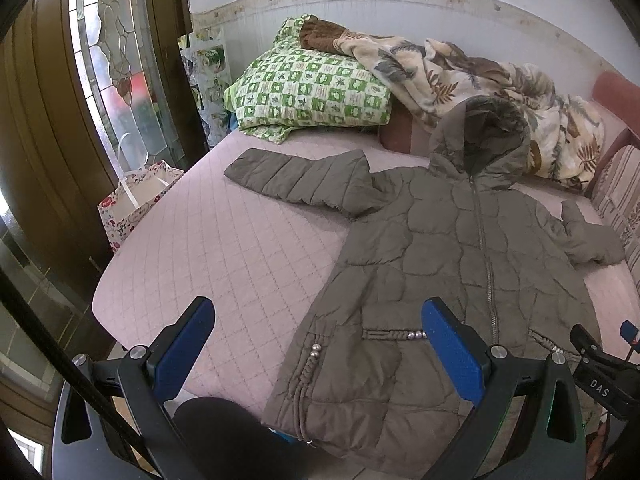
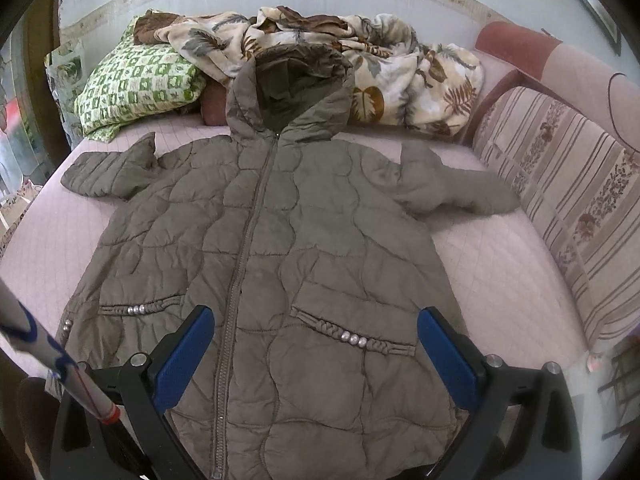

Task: Fold large clothes
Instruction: 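Position both grippers above the olive quilted jacket, then move the left gripper to the sleeve cuff and grasp it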

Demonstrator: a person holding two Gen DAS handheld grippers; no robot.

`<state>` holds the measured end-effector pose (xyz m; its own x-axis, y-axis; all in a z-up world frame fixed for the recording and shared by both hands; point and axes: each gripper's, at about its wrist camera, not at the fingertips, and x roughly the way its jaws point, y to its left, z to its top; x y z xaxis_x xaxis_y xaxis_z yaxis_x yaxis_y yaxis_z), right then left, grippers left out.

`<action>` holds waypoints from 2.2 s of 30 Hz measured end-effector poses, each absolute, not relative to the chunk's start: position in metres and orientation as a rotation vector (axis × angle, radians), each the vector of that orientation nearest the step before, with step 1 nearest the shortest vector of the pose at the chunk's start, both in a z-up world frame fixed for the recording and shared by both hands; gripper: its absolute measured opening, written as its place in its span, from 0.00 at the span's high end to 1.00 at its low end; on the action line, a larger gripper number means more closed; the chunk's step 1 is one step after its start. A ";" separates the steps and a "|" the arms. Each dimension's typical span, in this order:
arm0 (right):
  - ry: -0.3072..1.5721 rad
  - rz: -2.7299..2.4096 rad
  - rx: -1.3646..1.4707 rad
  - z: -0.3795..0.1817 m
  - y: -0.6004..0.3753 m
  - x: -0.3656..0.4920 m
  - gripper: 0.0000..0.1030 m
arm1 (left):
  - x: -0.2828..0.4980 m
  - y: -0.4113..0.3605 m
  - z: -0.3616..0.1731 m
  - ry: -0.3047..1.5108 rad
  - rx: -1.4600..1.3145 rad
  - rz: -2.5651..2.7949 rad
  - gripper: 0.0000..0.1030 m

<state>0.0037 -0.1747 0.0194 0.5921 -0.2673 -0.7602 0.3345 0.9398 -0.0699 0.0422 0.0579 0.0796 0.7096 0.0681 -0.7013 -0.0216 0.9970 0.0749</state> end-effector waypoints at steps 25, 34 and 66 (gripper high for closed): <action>0.916 -0.347 0.043 0.006 -0.160 0.013 0.00 | 0.058 0.090 0.059 0.829 0.011 0.105 0.00; 0.945 -0.335 0.026 0.000 -0.151 0.022 0.00 | 0.080 0.113 0.049 0.832 0.008 0.167 0.00; 1.032 -0.398 0.025 -0.051 -0.172 0.086 0.00 | 0.415 0.294 -0.089 1.075 -0.576 0.183 0.43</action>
<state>0.0857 -0.1722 -0.0511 0.4484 -0.3100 -0.8383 0.3337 0.9282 -0.1647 0.4154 0.2937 -0.0891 0.4769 -0.1326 -0.8689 -0.4119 0.8396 -0.3542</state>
